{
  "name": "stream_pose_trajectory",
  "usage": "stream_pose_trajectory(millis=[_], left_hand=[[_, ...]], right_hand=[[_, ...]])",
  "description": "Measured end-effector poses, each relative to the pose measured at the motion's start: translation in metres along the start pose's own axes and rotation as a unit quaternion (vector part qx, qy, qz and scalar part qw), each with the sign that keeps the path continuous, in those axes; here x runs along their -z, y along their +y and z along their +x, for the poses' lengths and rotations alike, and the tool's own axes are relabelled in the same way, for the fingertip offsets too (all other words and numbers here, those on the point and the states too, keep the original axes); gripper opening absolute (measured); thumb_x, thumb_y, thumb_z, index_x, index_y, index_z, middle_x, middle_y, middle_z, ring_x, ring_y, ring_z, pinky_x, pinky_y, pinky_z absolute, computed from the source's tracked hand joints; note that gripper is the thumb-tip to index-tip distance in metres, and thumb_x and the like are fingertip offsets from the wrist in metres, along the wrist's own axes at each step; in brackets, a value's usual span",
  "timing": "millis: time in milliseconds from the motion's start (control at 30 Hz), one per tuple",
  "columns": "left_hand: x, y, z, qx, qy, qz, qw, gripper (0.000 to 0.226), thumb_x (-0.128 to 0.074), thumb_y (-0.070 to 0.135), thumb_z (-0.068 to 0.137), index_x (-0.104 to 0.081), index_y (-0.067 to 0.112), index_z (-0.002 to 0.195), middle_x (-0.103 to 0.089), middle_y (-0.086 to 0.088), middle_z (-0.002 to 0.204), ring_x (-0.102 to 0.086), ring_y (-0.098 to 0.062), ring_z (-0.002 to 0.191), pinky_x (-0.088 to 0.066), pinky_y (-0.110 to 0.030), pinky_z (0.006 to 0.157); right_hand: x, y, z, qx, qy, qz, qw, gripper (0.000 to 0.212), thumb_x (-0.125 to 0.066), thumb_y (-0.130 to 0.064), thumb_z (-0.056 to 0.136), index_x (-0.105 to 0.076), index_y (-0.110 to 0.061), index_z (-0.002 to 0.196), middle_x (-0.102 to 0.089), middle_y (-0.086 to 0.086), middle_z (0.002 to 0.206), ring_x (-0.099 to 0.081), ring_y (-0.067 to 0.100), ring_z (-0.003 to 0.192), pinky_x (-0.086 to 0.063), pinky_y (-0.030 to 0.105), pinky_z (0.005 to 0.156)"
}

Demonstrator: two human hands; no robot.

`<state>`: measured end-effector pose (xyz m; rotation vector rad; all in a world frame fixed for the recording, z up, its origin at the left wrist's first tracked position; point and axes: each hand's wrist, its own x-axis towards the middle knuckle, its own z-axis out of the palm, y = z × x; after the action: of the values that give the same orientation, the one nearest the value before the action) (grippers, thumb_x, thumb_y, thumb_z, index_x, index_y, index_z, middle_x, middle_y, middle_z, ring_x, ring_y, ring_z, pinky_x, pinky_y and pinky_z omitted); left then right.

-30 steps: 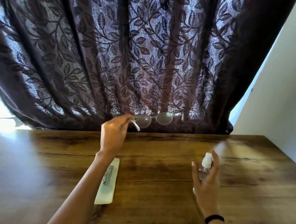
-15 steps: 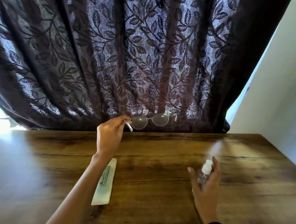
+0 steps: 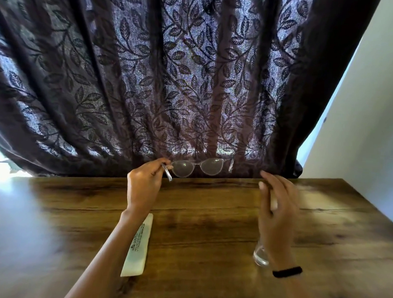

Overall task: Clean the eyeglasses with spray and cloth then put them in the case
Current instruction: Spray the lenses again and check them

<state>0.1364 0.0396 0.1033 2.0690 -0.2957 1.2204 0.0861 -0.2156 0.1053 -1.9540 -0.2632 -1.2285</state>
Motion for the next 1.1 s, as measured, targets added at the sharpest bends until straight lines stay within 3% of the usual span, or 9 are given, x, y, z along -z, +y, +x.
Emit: stream_pose_trajectory(millis=[100, 367, 467, 567, 667, 800, 933, 1100], left_hand=[[-0.001, 0.002, 0.0, -0.002, 0.002, -0.005, 1.0, 0.018, -0.072, -0.005, 0.073, -0.073, 0.006, 0.088, -0.069, 0.006, 0.086, -0.059, 0.004, 0.08, -0.045, -0.002, 0.069], [0.002, 0.003, -0.003, -0.013, -0.004, -0.001, 1.0, 0.018, -0.071, -0.008, 0.073, -0.073, 0.002, 0.088, -0.073, -0.004, 0.085, -0.061, 0.001, 0.078, -0.046, -0.003, 0.069], [0.005, 0.004, -0.004, -0.017, -0.004, -0.009, 1.0, 0.018, -0.069, -0.01, 0.075, -0.073, 0.001, 0.089, -0.073, -0.004, 0.086, -0.066, -0.01, 0.067, -0.052, -0.017, 0.064], [0.003, 0.001, -0.006, 0.011, 0.009, -0.021, 1.0, 0.019, -0.067, -0.011, 0.076, -0.073, 0.003, 0.089, -0.069, 0.008, 0.087, -0.064, -0.024, 0.054, -0.053, -0.031, 0.053], [0.002, -0.002, -0.007, 0.026, 0.019, -0.031, 0.999, 0.017, -0.068, -0.009, 0.076, -0.073, 0.004, 0.086, -0.069, 0.007, 0.086, -0.065, -0.012, 0.06, -0.052, -0.018, 0.056], [-0.003, -0.008, -0.009, 0.049, 0.029, -0.041, 0.998, 0.009, -0.07, -0.002, 0.077, -0.072, 0.006, 0.08, -0.068, 0.01, 0.084, -0.064, -0.014, 0.058, -0.05, -0.022, 0.053], [-0.007, -0.009, -0.01, 0.123, 0.03, -0.068, 0.99, 0.007, -0.074, 0.011, 0.075, -0.074, 0.012, 0.082, -0.07, 0.009, 0.08, -0.063, 0.007, 0.071, -0.044, -0.004, 0.063], [-0.012, -0.005, -0.017, 0.209, 0.071, -0.071, 0.973, 0.016, -0.075, 0.02, 0.076, -0.074, 0.014, 0.091, -0.066, 0.018, 0.074, -0.061, 0.007, 0.063, -0.045, -0.005, 0.06]], right_hand=[[-0.014, -0.005, 0.015, 0.011, -0.027, 0.037, 0.999, 0.017, -0.06, -0.002, 0.087, -0.066, -0.001, 0.103, -0.066, 0.005, 0.099, -0.063, 0.021, 0.092, -0.052, 0.031, 0.082], [-0.041, 0.002, 0.024, -0.03, -0.088, 0.08, 0.992, 0.023, -0.064, -0.003, 0.082, -0.067, -0.003, 0.105, -0.064, -0.002, 0.095, -0.06, -0.004, 0.077, -0.047, 0.005, 0.077], [-0.043, 0.005, 0.024, -0.04, -0.103, 0.09, 0.99, 0.023, -0.065, -0.004, 0.082, -0.067, -0.002, 0.105, -0.064, -0.002, 0.094, -0.059, -0.007, 0.078, -0.048, 0.006, 0.076], [-0.044, 0.005, 0.024, -0.044, -0.119, 0.114, 0.985, 0.022, -0.066, -0.005, 0.081, -0.068, -0.006, 0.103, -0.065, -0.003, 0.092, -0.062, -0.002, 0.078, -0.05, 0.01, 0.074], [-0.043, 0.003, 0.024, -0.037, -0.123, 0.134, 0.983, 0.021, -0.068, -0.004, 0.079, -0.069, -0.01, 0.099, -0.063, -0.008, 0.089, -0.062, -0.003, 0.082, -0.051, 0.012, 0.073], [-0.043, 0.0, 0.025, -0.009, -0.118, 0.137, 0.983, 0.02, -0.069, 0.002, 0.077, -0.069, -0.006, 0.095, -0.063, -0.005, 0.088, -0.062, 0.002, 0.081, -0.053, 0.014, 0.073], [-0.044, -0.004, 0.025, 0.014, -0.135, 0.114, 0.984, 0.018, -0.068, 0.001, 0.078, -0.069, 0.0, 0.096, -0.064, 0.002, 0.091, -0.064, 0.013, 0.081, -0.056, 0.027, 0.075], [-0.045, -0.014, 0.026, 0.057, -0.139, 0.068, 0.986, 0.016, -0.071, 0.001, 0.076, -0.071, 0.0, 0.092, -0.068, 0.007, 0.087, -0.065, 0.019, 0.08, -0.057, 0.034, 0.072]])
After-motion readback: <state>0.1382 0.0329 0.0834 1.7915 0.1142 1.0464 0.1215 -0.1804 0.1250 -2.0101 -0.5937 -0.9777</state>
